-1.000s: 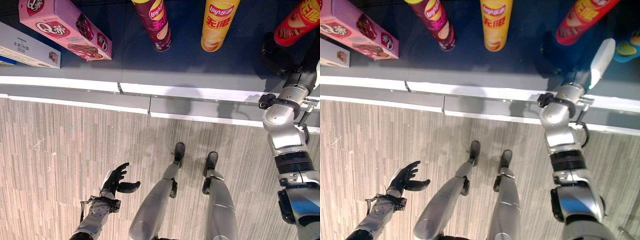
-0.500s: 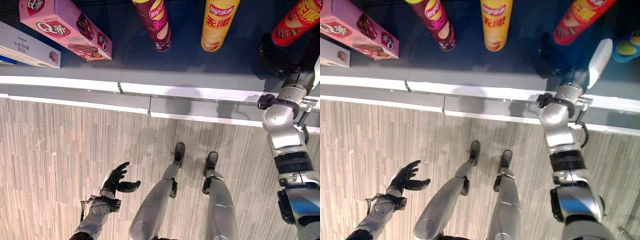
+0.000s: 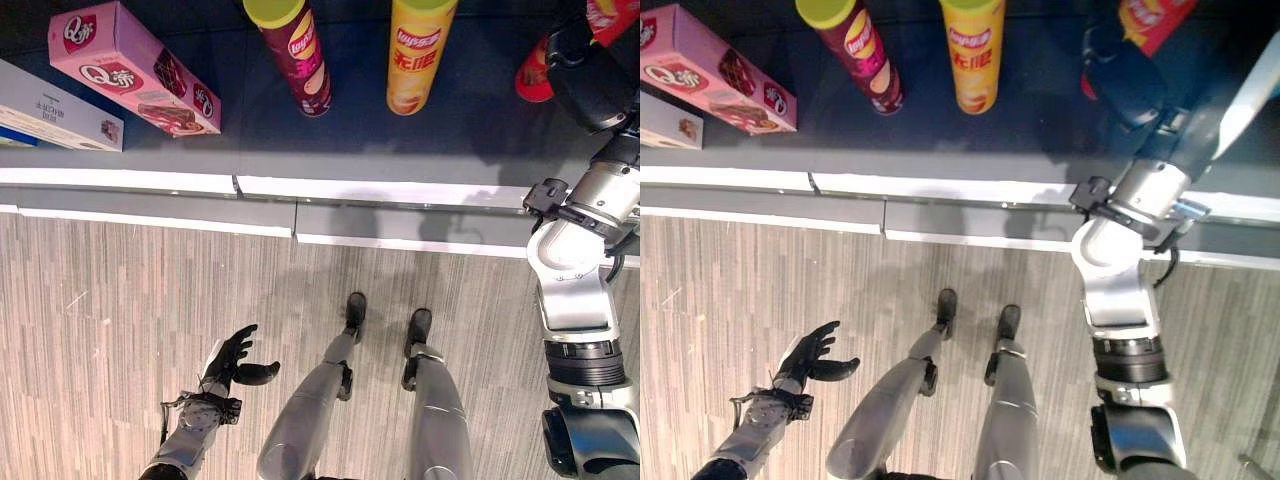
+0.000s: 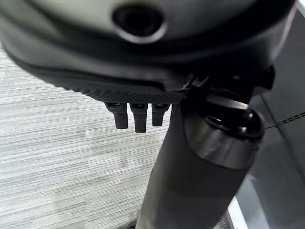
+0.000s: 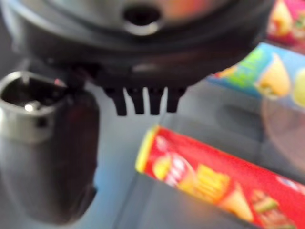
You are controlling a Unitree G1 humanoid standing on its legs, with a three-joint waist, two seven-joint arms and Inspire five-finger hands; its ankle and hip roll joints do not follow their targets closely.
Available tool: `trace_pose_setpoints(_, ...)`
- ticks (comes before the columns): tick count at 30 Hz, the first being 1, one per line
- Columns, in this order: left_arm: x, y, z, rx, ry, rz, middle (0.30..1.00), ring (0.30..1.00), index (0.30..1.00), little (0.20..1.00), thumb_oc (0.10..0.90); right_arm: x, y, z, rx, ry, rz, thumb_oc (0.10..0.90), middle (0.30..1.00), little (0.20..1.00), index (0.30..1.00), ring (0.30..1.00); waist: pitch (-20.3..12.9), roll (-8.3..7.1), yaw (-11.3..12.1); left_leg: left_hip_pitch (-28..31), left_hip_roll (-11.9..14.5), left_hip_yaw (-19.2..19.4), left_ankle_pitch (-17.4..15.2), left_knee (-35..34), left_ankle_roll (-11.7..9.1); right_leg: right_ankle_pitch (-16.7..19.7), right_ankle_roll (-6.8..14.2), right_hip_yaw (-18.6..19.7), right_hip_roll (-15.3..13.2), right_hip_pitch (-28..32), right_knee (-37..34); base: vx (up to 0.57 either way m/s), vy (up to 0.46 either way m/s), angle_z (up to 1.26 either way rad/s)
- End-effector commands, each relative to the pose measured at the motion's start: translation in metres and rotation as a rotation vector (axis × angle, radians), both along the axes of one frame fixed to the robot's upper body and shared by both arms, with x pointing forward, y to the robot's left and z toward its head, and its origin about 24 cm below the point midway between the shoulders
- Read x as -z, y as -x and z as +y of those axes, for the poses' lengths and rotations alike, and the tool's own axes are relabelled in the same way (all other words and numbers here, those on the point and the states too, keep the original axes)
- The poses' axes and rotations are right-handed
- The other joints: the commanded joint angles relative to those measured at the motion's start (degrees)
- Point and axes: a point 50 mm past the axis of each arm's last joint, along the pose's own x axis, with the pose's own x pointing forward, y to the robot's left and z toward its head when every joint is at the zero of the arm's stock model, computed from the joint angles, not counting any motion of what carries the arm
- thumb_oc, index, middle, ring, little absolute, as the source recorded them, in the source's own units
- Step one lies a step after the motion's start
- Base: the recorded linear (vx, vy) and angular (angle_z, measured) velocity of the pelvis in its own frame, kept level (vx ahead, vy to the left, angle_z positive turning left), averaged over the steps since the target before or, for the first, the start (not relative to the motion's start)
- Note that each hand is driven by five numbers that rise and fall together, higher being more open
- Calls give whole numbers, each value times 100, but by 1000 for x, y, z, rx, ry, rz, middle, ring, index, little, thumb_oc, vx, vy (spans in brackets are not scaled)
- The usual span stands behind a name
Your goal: Put the goods on the table back onto the shelves and tidy them up.
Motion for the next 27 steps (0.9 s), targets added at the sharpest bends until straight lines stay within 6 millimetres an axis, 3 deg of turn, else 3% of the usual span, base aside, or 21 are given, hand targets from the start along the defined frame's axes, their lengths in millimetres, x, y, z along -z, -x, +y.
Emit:
trace_pose_setpoints(1,11,23,22,-52,-70,73,900,900,900,900,800,-35,40,5,10,79,-302,800,900,900,900,900,-165,-516,-149,44,365,53,-1533,1161,-182,1754,699,5,-600,472,-1998,-15,45,-3)
trace_pose_setpoints(4,17,30,21,-58,-74,105,900,900,900,900,800,-20,50,-2,46,85,-271,800,900,900,900,900,-332,-697,-238,266,385,103,-1650,1232,-143,1770,717,-10,-607,696,-2058,0,71,-11)
trace_pose_setpoints(7,19,32,23,-57,-82,118,900,900,900,900,800,-16,55,-4,59,103,-256,800,900,900,900,900,-426,-781,-276,445,405,169,-1748,1295,-119,1767,727,-6,-617,860,-2076,30,101,-21)
trace_pose_setpoints(8,19,33,26,-48,-89,130,900,900,900,900,800,-11,59,-9,42,129,-215,800,900,900,900,900,-637,-923,-370,704,403,267,-1828,1317,-62,1800,765,11,-653,1026,-2117,38,159,-20)
trace_pose_setpoints(9,20,33,26,-46,-89,132,900,900,900,900,800,-11,59,-10,42,128,-213,800,900,900,900,900,-636,-926,-359,727,402,272,-1827,1303,-60,1801,769,14,-654,1045,-2127,49,208,-22)
trace_pose_setpoints(10,17,31,31,-27,-106,133,900,900,900,900,800,-4,59,-14,-5,141,-150,800,900,900,900,900,-796,-1014,-445,913,418,348,-1839,1211,-30,1833,808,4,-668,1122,-2147,24,86,-23)
trace_pose_setpoints(13,15,33,40,-32,-119,135,900,900,900,900,800,10,57,-22,-66,150,-37,800,900,900,900,900,-967,-1088,-517,1345,463,513,-1766,836,23,1881,889,-96,-691,1204,-2057,38,187,-37)
trace_pose_setpoints(18,13,36,45,-8,-124,144,900,900,900,900,800,32,51,-28,-135,193,150,800,900,900,900,900,-1160,-990,-477,1775,760,931,-1442,227,32,1455,790,-980,-795,1554,-1473,-46,100,-68)
trace_pose_setpoints(21,13,38,46,1,-129,154,900,900,900,900,800,41,52,-31,-147,208,214,800,900,900,900,900,-1313,-972,-395,1865,850,1221,-1277,-47,60,1278,730,-1284,-886,1782,-949,-64,93,-71)
trace_pose_setpoints(22,16,44,48,-14,-127,176,900,900,900,900,800,46,49,-32,-153,208,251,800,900,900,900,900,-1528,-1019,-252,1927,955,1509,-1284,-209,45,1099,821,-1523,-984,2116,-599,-69,43,-177)
trace_pose_setpoints(24,22,55,55,-50,-126,221,900,900,900,900,800,53,43,-34,-150,187,295,800,900,900,900,900,-1801,-1251,17,1886,1104,2107,-1258,-172,-35,1338,930,-2182,-1274,2662,-698,-113,-79,-197)
trace_pose_setpoints(27,24,60,60,-77,-127,236,900,900,900,900,800,55,38,-34,-149,177,309,800,900,900,900,900,-1927,-1395,135,1828,1221,2414,-1239,-75,-92,1537,973,-2453,-1335,2920,-947,-98,-134,-124)
